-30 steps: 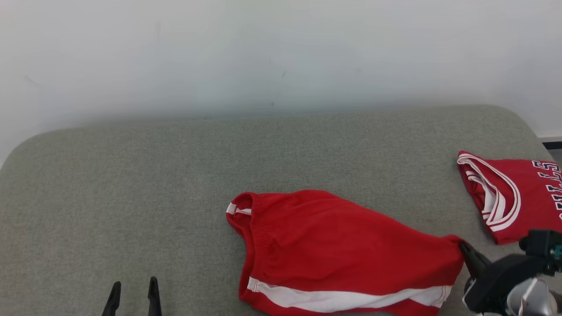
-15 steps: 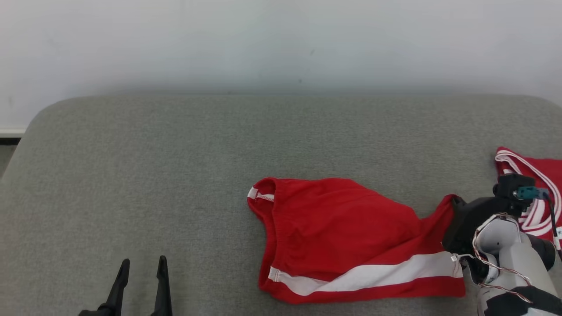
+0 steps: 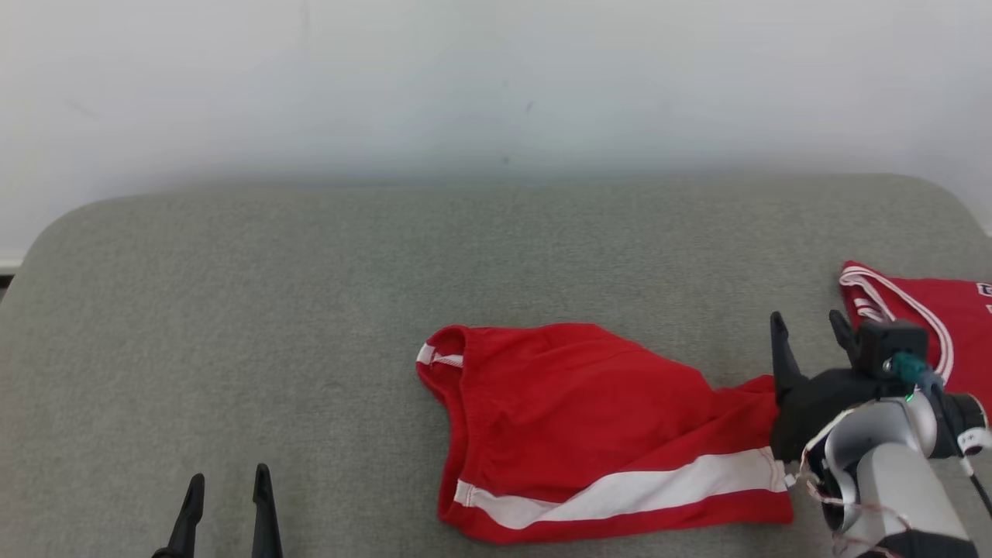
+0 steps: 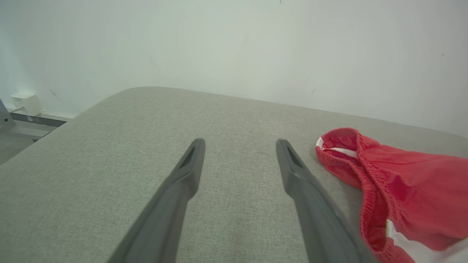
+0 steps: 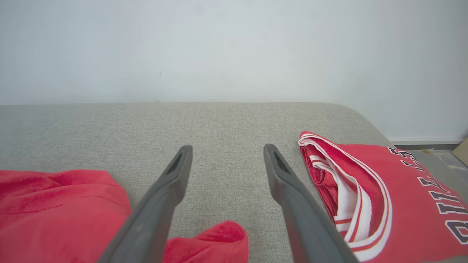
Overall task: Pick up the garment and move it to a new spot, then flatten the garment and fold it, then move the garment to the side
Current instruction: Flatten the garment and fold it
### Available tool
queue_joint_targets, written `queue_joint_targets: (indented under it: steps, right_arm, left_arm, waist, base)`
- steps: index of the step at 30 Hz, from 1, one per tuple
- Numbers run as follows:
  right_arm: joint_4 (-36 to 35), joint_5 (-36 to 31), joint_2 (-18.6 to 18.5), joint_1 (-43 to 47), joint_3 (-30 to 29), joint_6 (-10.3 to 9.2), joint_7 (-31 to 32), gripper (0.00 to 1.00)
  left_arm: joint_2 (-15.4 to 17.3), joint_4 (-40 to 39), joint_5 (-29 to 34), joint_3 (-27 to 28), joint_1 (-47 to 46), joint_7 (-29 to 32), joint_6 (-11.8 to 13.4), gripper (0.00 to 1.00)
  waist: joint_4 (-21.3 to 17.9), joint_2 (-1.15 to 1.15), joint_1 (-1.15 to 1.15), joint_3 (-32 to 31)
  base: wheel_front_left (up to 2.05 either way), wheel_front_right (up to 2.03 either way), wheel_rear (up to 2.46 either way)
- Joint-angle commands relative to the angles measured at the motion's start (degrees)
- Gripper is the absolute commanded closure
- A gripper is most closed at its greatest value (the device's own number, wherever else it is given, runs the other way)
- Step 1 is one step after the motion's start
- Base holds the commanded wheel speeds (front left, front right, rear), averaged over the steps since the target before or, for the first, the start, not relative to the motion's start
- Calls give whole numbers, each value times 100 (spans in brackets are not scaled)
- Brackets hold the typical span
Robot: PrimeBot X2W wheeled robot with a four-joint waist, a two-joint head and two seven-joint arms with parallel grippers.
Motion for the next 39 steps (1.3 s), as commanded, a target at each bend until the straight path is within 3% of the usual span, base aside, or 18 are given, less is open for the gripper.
queue_joint_targets:
  steps: [1, 9, 16, 39]
  right_arm:
    - [-54, 38, -30, 126, 41, -15, -56, 0]
    - [-1025, 597, -223, 961, 1043, -15, -980, 0]
    - [-1593, 942, -240, 1495, 1640, -15, -1287, 0]
    - [-1466, 1195, -173, 2206, 1626, -15, -1068, 0]
  left_arm:
    - [-8, 9, 6, 22, 84, -10, 18, 0]
    - [-34, 54, -36, 160, 60, -10, 90, 0]
    - [-52, 149, -53, 212, 39, -10, 111, 0]
    - [-52, 773, 37, 148, -30, -10, -70, 0]
  waist:
    - [-203, 0, 0, -177]
    - [-553, 0, 0, -388]
    - [-735, 0, 0, -551]
    - [-715, 0, 0, -809]
  base:
    - [0, 0, 0]
    - [0, 0, 0]
    - [0, 0, 0]
    - [0, 0, 0]
